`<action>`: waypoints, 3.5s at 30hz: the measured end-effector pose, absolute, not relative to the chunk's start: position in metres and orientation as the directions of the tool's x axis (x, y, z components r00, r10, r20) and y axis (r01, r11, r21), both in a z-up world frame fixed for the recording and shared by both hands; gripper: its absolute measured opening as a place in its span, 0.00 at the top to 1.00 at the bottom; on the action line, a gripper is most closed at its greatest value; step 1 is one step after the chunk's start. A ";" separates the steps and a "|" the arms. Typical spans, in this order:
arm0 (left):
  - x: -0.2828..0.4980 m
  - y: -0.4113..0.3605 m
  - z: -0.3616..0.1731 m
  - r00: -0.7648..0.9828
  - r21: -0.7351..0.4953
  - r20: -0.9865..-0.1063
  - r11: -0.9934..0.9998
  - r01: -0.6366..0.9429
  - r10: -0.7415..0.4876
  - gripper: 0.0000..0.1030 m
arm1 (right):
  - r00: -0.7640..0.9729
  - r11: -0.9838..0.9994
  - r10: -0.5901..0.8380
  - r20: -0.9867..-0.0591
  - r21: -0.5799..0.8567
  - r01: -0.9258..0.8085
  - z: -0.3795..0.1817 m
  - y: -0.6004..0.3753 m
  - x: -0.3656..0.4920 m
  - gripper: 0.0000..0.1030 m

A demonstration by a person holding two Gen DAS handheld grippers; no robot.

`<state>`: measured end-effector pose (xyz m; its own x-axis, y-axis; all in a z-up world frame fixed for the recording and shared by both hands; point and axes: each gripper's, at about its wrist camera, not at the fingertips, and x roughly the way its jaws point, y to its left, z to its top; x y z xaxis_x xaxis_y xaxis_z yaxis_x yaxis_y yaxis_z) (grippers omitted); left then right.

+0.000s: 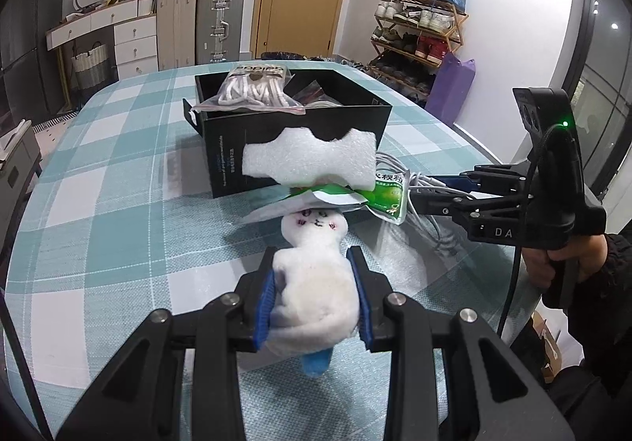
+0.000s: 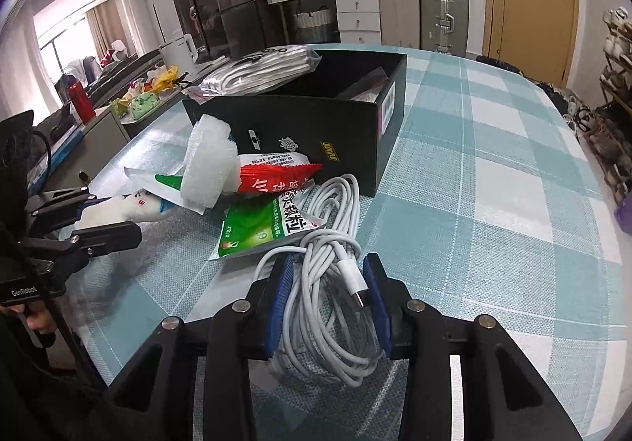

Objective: Organize soft objects

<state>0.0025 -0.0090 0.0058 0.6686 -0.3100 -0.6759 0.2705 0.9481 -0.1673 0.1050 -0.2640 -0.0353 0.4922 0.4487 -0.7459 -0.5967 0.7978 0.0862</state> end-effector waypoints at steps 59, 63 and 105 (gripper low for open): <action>0.057 0.018 0.070 0.796 -0.159 -0.560 0.972 0.170 -0.231 0.68 | 0.622 0.802 0.526 -0.581 0.095 -0.589 0.058 -0.268 0.090 0.80; 0.067 0.015 0.074 0.800 -0.142 -0.557 0.975 0.172 -0.222 0.68 | 0.620 0.805 0.522 -0.586 0.099 -0.585 0.061 -0.265 0.100 0.80; 0.154 0.007 0.046 0.734 -0.124 -0.639 0.972 0.197 -0.230 0.68 | 0.540 0.787 0.513 -0.668 0.114 -0.606 0.045 -0.219 0.185 0.81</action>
<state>0.1539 0.0072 0.0462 0.7338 -0.2302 -0.6392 0.1973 0.9725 -0.1238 0.1847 -0.2187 0.0447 0.5399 0.5126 -0.6676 -0.6060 0.7872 0.1144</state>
